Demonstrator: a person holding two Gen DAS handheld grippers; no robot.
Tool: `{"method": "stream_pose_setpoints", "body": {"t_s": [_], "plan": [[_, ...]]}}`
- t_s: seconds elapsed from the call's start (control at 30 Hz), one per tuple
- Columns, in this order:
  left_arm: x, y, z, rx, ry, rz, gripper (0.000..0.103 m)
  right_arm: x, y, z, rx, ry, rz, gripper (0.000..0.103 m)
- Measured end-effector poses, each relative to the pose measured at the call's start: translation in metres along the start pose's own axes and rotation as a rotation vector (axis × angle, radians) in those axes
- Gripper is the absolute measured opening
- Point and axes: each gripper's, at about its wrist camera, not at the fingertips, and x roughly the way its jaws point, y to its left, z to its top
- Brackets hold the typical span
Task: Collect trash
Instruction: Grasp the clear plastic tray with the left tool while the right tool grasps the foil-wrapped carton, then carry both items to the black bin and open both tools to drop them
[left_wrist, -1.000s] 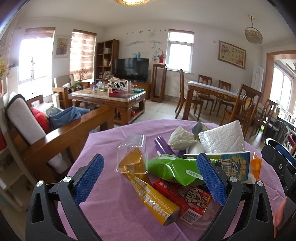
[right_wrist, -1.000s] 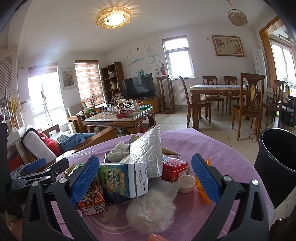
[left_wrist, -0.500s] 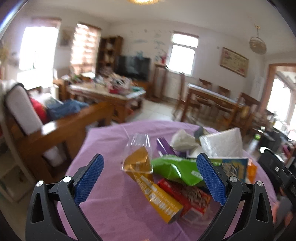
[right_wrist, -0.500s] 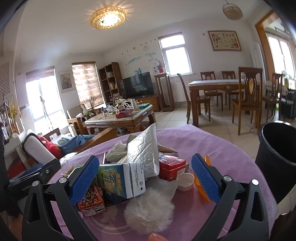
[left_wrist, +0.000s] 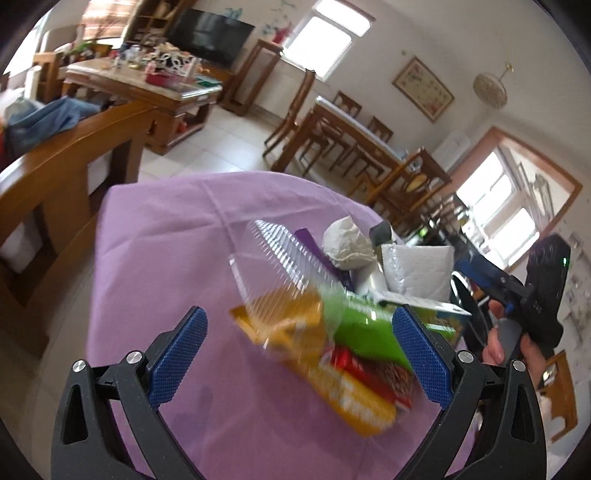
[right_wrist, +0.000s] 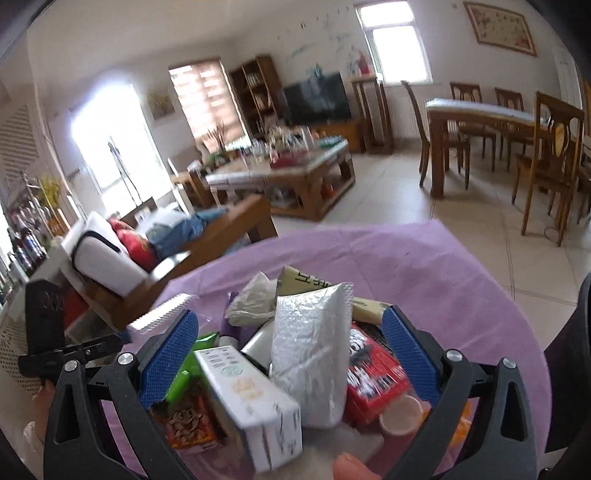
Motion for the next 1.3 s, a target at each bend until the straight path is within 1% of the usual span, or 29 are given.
{"method": "stream_pose_setpoints", "body": {"t_s": [0.13,0.2,0.23,0.27,0.3,0.33,0.37,0.4,0.43,0.47,0.5,0.57,0.6,0.63,0.7,0.77,0.8,0.83,0.9,0.97,1.03,1.1,1.17,1.2,1.23,1.3], "plan": [[0.026,-0.009,0.016,0.048,0.012,0.034,0.099,0.032,0.006,-0.004,0.033,0.100,-0.024,0.098],[0.043,-0.008,0.026,0.057,0.045,0.064,0.097,0.044,0.011,-0.011,0.051,0.137,-0.021,0.081],[0.046,-0.006,0.029,0.053,0.057,0.070,0.094,0.046,0.004,-0.013,0.061,0.153,-0.012,0.065],[0.052,-0.002,0.031,0.044,0.069,0.060,0.081,0.047,0.006,-0.015,0.064,0.153,-0.012,0.057],[0.053,0.004,0.033,0.027,0.079,0.033,0.070,0.044,0.010,-0.018,0.055,0.138,-0.020,0.051],[0.054,0.011,0.036,0.000,0.081,0.002,0.068,0.040,0.008,-0.020,0.058,0.132,-0.009,0.041],[0.056,0.015,0.036,-0.008,0.069,-0.010,0.061,0.038,0.006,-0.021,0.068,0.124,0.008,0.034],[0.056,0.018,0.037,-0.011,0.060,-0.015,0.053,0.036,0.007,-0.022,0.078,0.115,0.019,0.032],[0.056,0.021,0.037,-0.016,0.051,-0.023,0.050,0.031,-0.001,-0.021,0.080,0.108,0.024,0.027],[0.054,0.027,0.038,-0.030,0.039,-0.046,0.040,0.029,-0.002,-0.023,0.076,0.089,0.027,0.025],[0.053,0.033,0.037,-0.041,0.031,-0.064,0.040,0.025,-0.002,-0.023,0.070,0.063,0.029,0.024],[0.045,0.041,0.038,-0.056,-0.002,-0.085,0.040,0.012,0.004,-0.027,0.049,-0.021,0.046,0.020],[0.040,0.044,0.039,-0.056,-0.022,-0.104,0.040,0.005,0.013,-0.031,0.032,-0.076,0.062,0.020],[0.035,0.046,0.038,-0.058,-0.041,-0.119,0.040,-0.001,0.009,-0.032,0.020,-0.108,0.069,0.019],[0.022,0.045,0.040,-0.061,-0.081,-0.153,0.040,-0.013,0.018,-0.036,-0.039,-0.160,0.057,0.019],[0.002,0.039,0.046,-0.052,-0.126,-0.191,0.040,-0.026,0.019,-0.029,-0.096,-0.219,0.063,0.019],[-0.005,0.034,0.046,-0.048,-0.142,-0.201,0.040,-0.032,0.024,-0.029,-0.106,-0.247,0.075,0.018],[-0.012,0.029,0.047,-0.044,-0.155,-0.212,0.040,-0.037,0.019,-0.029,-0.106,-0.259,0.078,0.018],[-0.025,0.010,0.047,-0.026,-0.177,-0.227,0.040,-0.048,0.015,-0.027,-0.098,-0.301,0.093,0.018],[-0.034,-0.012,0.046,0.005,-0.188,-0.225,0.040,-0.056,0.003,-0.024,-0.063,-0.330,0.109,0.018],[-0.043,-0.028,0.038,0.024,-0.190,-0.223,0.040,-0.061,-0.012,-0.020,-0.003,-0.353,0.144,0.018],[-0.048,-0.052,0.034,0.041,-0.191,-0.221,0.040,-0.069,-0.032,-0.014,0.083,-0.372,0.203,0.018],[-0.048,-0.076,0.028,0.057,-0.180,-0.229,0.040,-0.082,-0.051,-0.009,0.141,-0.395,0.246,0.018],[-0.046,-0.087,0.027,0.068,-0.171,-0.234,0.040,-0.092,-0.062,-0.004,0.158,-0.411,0.254,0.018],[-0.039,-0.110,0.025,0.092,-0.155,-0.242,0.040,-0.104,-0.073,-0.001,0.165,-0.427,0.248,0.018],[-0.029,-0.143,0.022,0.130,-0.133,-0.266,0.040,-0.135,-0.101,0.003,0.185,-0.464,0.222,0.018]]}}
